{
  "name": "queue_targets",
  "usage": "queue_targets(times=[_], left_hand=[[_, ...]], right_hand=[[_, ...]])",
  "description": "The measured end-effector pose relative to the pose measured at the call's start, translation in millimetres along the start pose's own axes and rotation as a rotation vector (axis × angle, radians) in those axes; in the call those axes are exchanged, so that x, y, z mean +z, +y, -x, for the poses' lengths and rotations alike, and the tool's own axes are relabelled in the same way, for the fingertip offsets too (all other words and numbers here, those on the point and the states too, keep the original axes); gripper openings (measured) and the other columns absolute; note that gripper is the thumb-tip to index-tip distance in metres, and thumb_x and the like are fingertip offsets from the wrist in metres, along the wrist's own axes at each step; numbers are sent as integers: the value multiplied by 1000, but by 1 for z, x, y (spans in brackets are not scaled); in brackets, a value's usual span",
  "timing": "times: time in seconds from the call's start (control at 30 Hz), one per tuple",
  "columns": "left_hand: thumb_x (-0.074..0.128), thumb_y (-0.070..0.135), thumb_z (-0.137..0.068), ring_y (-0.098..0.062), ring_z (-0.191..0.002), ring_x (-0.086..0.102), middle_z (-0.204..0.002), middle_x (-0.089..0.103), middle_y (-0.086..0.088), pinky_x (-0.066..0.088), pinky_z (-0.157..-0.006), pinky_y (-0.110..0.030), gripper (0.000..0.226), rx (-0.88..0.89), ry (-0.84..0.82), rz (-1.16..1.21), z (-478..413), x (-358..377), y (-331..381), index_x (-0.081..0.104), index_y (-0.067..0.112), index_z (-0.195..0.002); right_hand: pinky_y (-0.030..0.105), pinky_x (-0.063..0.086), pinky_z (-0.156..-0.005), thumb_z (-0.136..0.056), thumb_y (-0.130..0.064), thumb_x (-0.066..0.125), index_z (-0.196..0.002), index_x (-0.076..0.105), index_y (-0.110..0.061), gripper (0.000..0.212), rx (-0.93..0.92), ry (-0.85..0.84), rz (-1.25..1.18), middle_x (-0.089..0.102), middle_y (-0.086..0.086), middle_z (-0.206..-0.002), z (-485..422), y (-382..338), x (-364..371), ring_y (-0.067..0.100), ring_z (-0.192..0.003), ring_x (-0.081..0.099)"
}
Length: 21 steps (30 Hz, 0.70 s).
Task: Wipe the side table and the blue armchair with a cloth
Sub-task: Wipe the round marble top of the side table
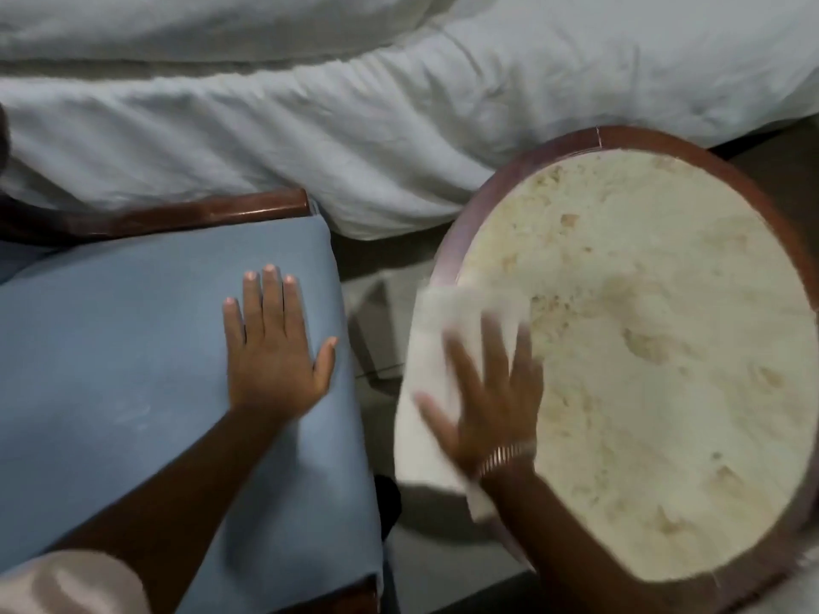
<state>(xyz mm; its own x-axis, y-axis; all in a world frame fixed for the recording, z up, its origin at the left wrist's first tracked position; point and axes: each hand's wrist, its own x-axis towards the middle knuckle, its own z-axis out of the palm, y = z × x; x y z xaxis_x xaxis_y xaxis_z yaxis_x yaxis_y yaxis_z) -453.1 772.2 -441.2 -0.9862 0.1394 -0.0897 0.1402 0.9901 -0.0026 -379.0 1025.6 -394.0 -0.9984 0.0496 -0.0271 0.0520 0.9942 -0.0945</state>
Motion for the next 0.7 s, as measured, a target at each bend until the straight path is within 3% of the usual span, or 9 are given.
queue_targets(times=[0.1,0.17,0.23,0.3,0.4,0.5,0.6,0.67,0.7], left_hand=[[29,52,-95,-42,-154,7,-165,11,-27,11,-122,-60,82,-85,-69,89,-3,-18,14,11,-1,-155],[27,47,-97,-43,-153,10,-164,14,-28,13,-122,-60,76,-52,-33,197,-8,-27,41,16,-3,-154],[26,42,-97,-39,-154,10,-165,14,-26,11,-124,-58,72,169,27,298,-12,-29,87,17,-2,-154],[28,38,-95,-38,-154,11,-165,16,-25,10,-124,-57,71,322,45,351,-18,-33,146,20,-1,-153],[32,39,-92,-36,-154,12,-165,16,-25,12,-124,-58,75,333,-47,315,-26,-44,203,18,-2,-154],[36,45,-92,-35,-155,6,-166,10,-24,14,-124,-56,82,351,-42,254,-35,-39,213,9,-1,-155],[34,52,-93,-35,-156,4,-167,8,-24,13,-125,-54,87,337,10,231,-52,-31,228,6,0,-156],[31,54,-93,-35,-156,1,-167,6,-24,12,-125,-53,87,291,7,218,-73,-31,249,5,0,-156],[30,53,-93,-35,-156,1,-167,6,-24,12,-125,-53,86,257,7,213,-82,-32,259,5,0,-156]], right_hand=[[72,31,-107,-80,-69,57,-145,47,-21,80,111,-42,-20,32,22,-159,94,68,-20,53,-145,27],[76,27,-107,-82,-79,36,-149,37,-28,85,482,-49,-74,19,16,-166,57,124,-31,50,-147,20],[76,15,-111,-83,-77,26,-153,27,-30,84,689,-40,-79,5,11,-169,-15,148,-34,45,-152,5],[69,12,-116,-89,-64,32,-155,26,-21,78,487,-8,37,9,12,-168,-50,147,-25,41,-153,4],[61,20,-118,-93,-58,37,-156,22,-27,71,228,-7,82,15,8,-168,19,143,-7,34,-154,9],[67,28,-112,-92,-60,31,-155,23,-33,69,409,-80,72,17,10,-167,93,216,-35,37,-153,11],[71,24,-112,-88,-62,21,-155,19,-35,72,717,-46,27,16,14,-167,4,299,-54,42,-151,12],[73,15,-115,-90,-63,24,-155,20,-35,71,695,5,-28,11,12,-168,-99,301,-45,42,-153,5],[73,13,-115,-91,-64,29,-154,23,-36,70,558,11,-23,12,10,-168,-139,287,-37,41,-153,5]])
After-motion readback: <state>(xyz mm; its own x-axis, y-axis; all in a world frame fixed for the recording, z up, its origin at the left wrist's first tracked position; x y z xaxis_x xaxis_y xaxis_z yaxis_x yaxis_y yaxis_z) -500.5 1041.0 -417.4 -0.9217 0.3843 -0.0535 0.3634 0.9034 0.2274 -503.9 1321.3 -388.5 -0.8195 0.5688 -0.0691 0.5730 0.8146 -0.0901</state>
